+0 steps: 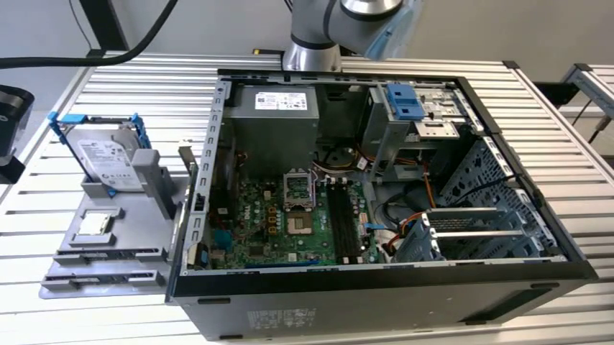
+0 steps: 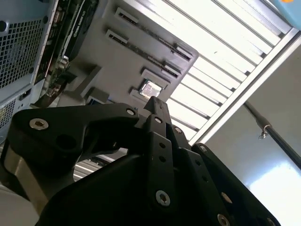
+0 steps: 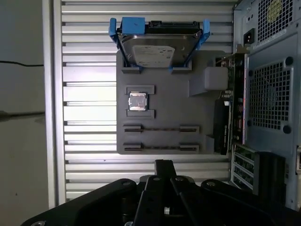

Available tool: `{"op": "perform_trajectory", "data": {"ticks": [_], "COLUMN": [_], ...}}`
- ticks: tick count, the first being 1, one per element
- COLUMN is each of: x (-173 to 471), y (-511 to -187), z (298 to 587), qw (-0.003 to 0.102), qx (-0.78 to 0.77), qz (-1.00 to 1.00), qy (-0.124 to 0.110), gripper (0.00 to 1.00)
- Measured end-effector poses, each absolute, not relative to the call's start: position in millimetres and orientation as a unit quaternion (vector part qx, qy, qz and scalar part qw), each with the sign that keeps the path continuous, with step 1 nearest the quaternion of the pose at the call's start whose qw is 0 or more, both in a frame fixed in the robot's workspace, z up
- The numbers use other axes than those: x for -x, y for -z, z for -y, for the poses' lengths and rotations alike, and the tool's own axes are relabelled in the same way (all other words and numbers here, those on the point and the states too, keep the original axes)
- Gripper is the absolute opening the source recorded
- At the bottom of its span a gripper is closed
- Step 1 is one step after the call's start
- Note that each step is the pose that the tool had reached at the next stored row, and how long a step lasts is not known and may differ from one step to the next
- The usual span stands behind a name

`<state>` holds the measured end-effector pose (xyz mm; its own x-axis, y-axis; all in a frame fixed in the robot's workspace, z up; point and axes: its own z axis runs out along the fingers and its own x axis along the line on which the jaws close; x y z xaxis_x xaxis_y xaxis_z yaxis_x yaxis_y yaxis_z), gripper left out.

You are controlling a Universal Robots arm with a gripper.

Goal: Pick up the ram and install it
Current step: 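Pick up the ram and move it above insertion slot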

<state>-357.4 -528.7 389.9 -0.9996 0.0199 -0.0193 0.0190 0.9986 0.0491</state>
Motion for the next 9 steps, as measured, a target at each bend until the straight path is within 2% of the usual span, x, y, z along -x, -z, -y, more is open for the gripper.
{"op": "perform_trajectory", "data": {"ticks": [9], "x": [357.5], "y": [-389.9], "z": [528.4], "qw": [0.009], "qx": [0.018], "qz": [-0.999], "qy": [-0.025], "gripper": [0.0]}}
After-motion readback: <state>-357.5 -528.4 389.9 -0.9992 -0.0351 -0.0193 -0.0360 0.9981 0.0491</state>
